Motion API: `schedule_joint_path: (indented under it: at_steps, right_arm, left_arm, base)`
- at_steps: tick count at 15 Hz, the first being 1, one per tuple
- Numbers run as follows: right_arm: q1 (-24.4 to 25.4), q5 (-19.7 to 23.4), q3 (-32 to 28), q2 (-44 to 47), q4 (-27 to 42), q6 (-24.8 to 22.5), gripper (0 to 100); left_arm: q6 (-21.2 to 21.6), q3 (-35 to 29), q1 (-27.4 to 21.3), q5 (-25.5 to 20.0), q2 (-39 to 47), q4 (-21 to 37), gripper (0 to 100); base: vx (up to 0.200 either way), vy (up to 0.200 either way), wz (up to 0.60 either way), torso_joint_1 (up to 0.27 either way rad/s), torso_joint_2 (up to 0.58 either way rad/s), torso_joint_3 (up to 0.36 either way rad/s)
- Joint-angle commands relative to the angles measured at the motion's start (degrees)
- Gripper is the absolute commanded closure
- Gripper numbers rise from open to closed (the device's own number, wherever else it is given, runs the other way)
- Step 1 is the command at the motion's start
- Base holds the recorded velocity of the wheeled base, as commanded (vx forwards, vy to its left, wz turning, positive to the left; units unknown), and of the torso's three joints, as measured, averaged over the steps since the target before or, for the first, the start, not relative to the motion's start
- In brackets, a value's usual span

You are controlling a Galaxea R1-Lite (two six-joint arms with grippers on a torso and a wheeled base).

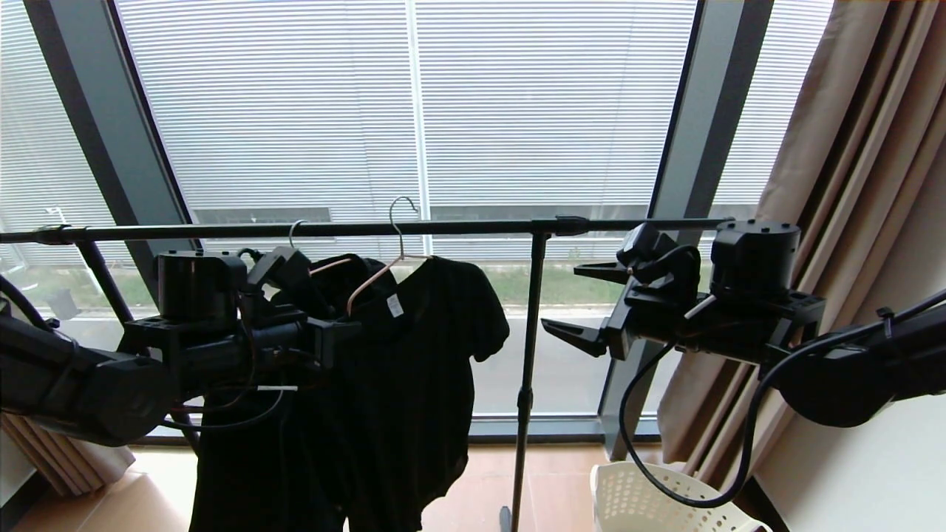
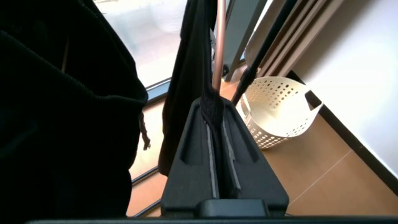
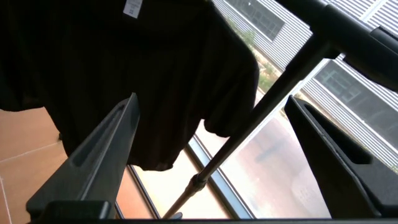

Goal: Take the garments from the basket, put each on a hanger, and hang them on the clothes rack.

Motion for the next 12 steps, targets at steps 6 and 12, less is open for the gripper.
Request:
schedule_joint_path:
  at_steps: [6, 12]
  right_arm:
    - [0.02, 0.03, 0.27, 1.08, -0.02, -1.6, 0]
    - [0.02, 0.03, 0.27, 1.95, -0.11, -2.39, 0]
  left_arm:
    - [-3.36, -1.28, -0.04, -0.01, 4.4, -4.11, 100]
    - [-3.98, -1.9, -0.04, -0.01, 5.63, -4.2, 100]
  base:
    - [0.0, 0.0, 0.0, 0.0, 0.0, 0.0]
    - [0.0, 0.0, 0.0, 0.0, 0.0, 0.0]
